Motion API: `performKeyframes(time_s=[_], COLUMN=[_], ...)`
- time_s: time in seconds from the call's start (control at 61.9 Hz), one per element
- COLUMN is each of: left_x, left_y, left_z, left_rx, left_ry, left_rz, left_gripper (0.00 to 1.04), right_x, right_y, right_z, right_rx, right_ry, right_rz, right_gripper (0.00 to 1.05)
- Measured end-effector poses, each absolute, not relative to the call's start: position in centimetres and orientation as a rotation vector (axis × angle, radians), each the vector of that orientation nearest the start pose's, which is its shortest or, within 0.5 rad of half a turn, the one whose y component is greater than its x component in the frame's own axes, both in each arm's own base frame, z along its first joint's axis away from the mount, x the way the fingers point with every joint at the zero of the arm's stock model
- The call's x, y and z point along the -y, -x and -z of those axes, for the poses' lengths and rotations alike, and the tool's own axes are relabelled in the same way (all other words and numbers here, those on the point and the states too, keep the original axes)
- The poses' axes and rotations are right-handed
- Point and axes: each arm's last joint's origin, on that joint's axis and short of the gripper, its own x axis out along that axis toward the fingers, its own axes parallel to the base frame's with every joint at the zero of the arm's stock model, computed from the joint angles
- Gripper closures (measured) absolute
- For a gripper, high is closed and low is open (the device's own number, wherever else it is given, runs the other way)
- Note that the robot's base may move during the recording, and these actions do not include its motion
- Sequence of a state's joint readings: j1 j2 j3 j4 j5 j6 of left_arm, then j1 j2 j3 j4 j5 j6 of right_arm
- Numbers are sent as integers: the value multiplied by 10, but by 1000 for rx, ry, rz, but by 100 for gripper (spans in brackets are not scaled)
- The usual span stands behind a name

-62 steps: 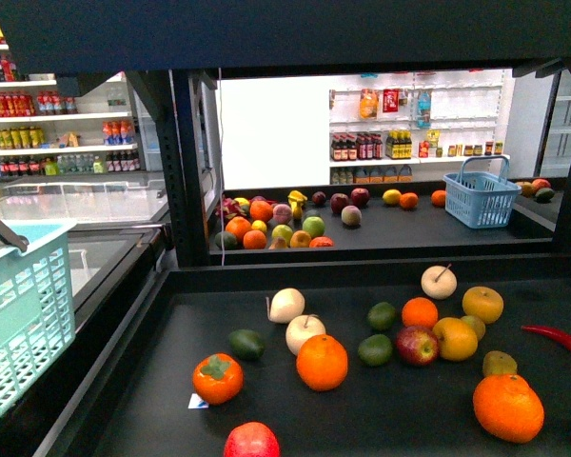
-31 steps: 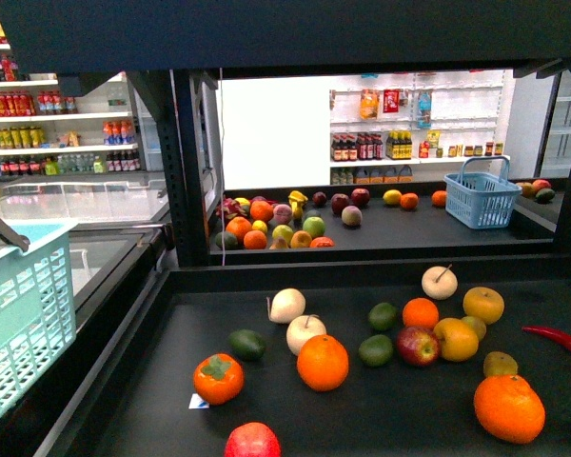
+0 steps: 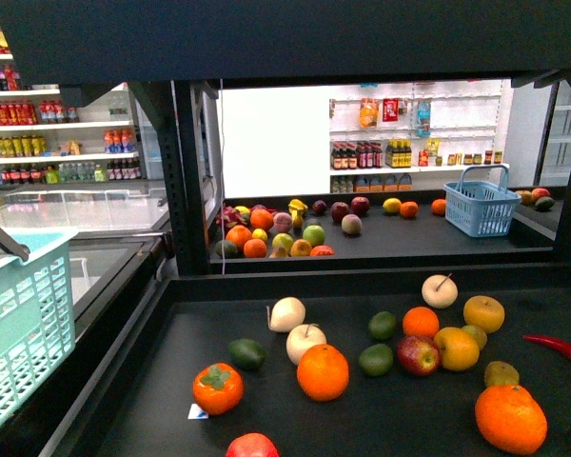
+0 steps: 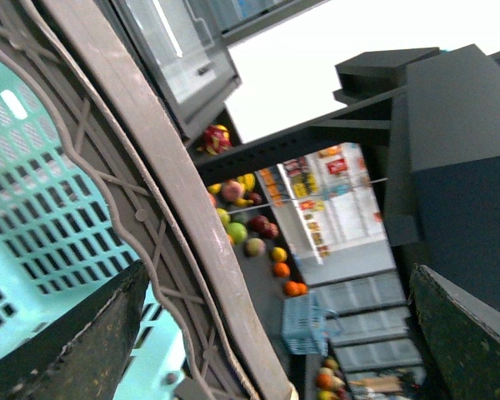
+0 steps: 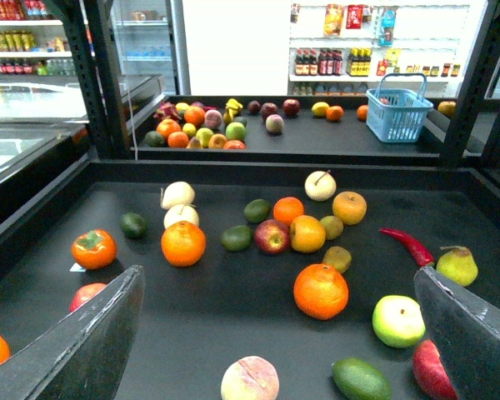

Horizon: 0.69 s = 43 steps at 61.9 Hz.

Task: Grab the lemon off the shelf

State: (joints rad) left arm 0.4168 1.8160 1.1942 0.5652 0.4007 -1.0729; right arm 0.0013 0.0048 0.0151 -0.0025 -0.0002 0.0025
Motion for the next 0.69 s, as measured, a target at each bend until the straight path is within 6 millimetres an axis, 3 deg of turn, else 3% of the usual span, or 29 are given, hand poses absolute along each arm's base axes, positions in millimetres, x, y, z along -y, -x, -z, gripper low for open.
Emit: performKeyframes(time_s=[0.129,0.242,0.323,0.501,0.598,0.695], left_x=[-137,-108,-74,-21,-2,0], left_y=[-360,-326,-283,-210,-177,-149], left_z=[-286,-313,-325,-332,-322,-281], left_rx=[-105,-193,-290,-273,-13,27], left_ry=[881,623,421,248,91,33], left_rz=[-111,-162,-128,-55,-4,-3], left_gripper=[8,8,8,8,28,53], right_x=[0,0,0,0,0,0], right_y=[-97,-97,-97,-97,-97,-97], right_z=[-168,-168,-168,-168,-168,-168], right_rx=[8,8,8,8,8,8], right_ry=[-2,-2,-2,-2,-2,-2], right_rz=[-2,-2,-2,-2,-2,-1], right_gripper=[7,7,7,7,7,7])
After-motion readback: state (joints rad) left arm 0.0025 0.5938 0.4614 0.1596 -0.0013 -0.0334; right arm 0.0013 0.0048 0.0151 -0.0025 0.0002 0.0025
